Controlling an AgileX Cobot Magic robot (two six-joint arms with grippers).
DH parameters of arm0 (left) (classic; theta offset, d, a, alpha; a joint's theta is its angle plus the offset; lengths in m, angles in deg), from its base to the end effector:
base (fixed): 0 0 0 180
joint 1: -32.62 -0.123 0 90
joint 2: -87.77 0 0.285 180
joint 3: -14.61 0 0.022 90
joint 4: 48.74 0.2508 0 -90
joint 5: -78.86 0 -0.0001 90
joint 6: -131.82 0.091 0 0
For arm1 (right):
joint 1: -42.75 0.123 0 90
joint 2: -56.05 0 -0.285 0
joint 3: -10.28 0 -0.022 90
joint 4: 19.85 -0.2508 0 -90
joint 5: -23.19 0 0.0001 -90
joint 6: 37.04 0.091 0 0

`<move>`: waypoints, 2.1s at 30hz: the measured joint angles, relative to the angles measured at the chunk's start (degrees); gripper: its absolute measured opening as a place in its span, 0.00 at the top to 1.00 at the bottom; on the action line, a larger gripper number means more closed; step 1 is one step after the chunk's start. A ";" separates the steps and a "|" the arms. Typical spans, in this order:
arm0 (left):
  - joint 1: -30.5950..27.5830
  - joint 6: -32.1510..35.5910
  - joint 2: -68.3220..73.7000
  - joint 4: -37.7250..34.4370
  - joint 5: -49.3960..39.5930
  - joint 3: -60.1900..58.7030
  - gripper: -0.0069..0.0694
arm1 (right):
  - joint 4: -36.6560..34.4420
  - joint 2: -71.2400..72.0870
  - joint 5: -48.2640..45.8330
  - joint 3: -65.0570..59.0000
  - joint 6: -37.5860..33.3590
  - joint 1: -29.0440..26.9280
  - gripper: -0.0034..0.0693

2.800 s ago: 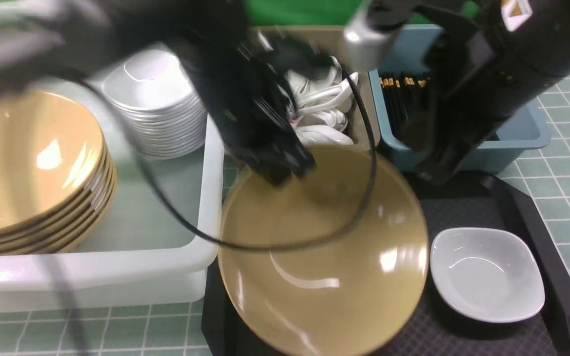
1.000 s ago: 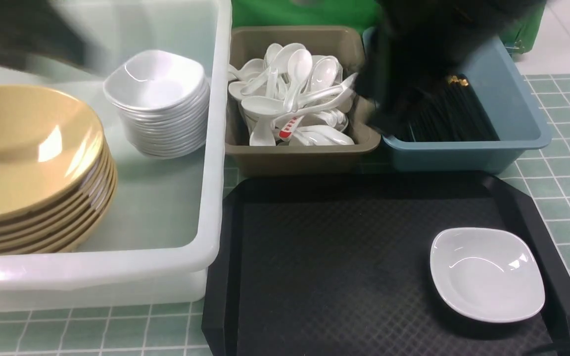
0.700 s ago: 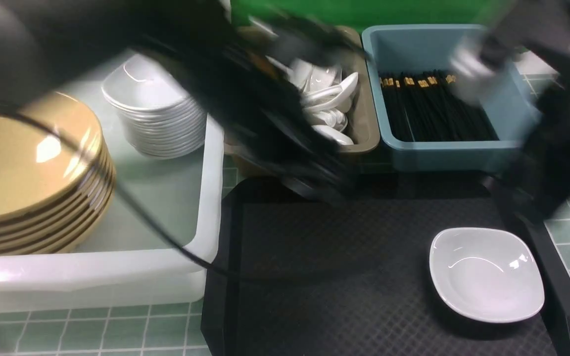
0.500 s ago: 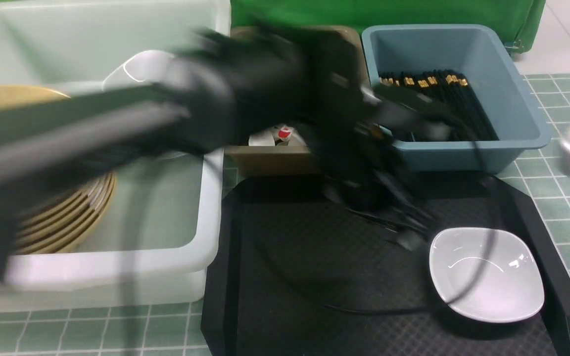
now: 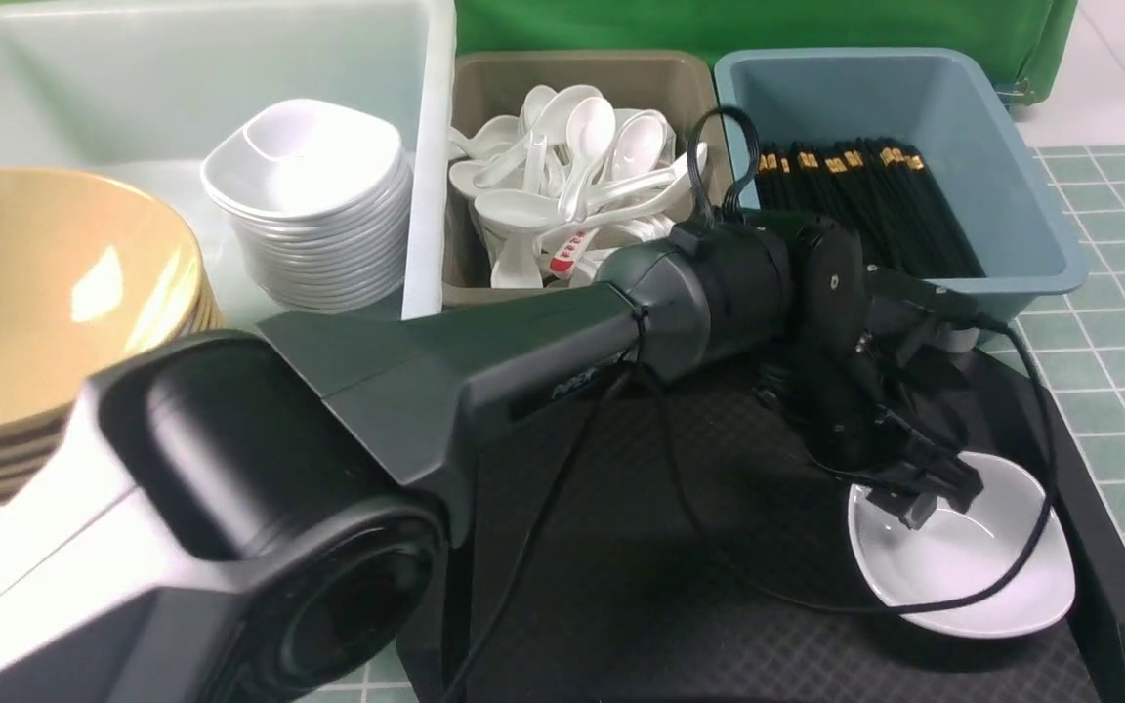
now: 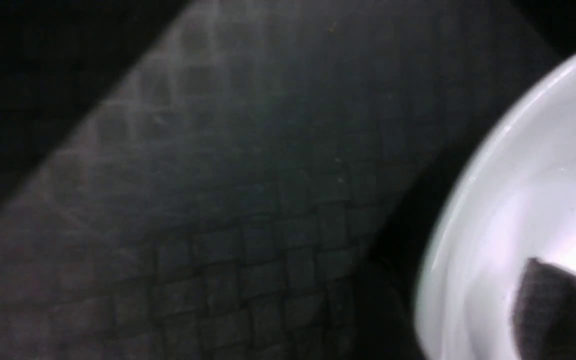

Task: On blue table put chopsticks spoon bowls plates into blue grey white boxes.
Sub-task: 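Grasp the small white bowl on the black tray by its rim with the left gripper, then place the white bowl into the white bin with the other dishes with the left gripper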

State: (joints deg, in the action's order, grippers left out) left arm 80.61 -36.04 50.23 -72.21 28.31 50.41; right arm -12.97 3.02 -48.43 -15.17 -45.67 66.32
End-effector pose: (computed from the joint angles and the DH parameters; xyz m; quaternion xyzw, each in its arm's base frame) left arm 0.3201 -0.3972 0.1675 0.3981 0.8786 -0.2303 0.1288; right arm 0.1096 0.0365 0.3440 -0.2709 0.9256 -0.0259 0.2631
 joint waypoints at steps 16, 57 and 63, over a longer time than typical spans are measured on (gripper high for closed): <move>-13.66 1.64 -22.17 11.94 -20.40 9.51 0.90 | -14.64 -21.18 4.66 23.12 -11.76 3.68 0.90; -54.43 16.45 -26.98 -1.83 -2.31 -7.39 0.16 | -8.34 -46.20 2.49 45.74 -13.07 20.47 0.89; -54.43 11.23 -35.60 2.69 -12.10 -2.41 0.27 | -4.31 -44.73 0.17 45.51 -10.92 20.47 0.89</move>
State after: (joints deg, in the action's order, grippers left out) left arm 26.19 -24.81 14.63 -69.52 16.21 48.00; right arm -17.27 -41.71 -48.26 30.34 -56.60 86.79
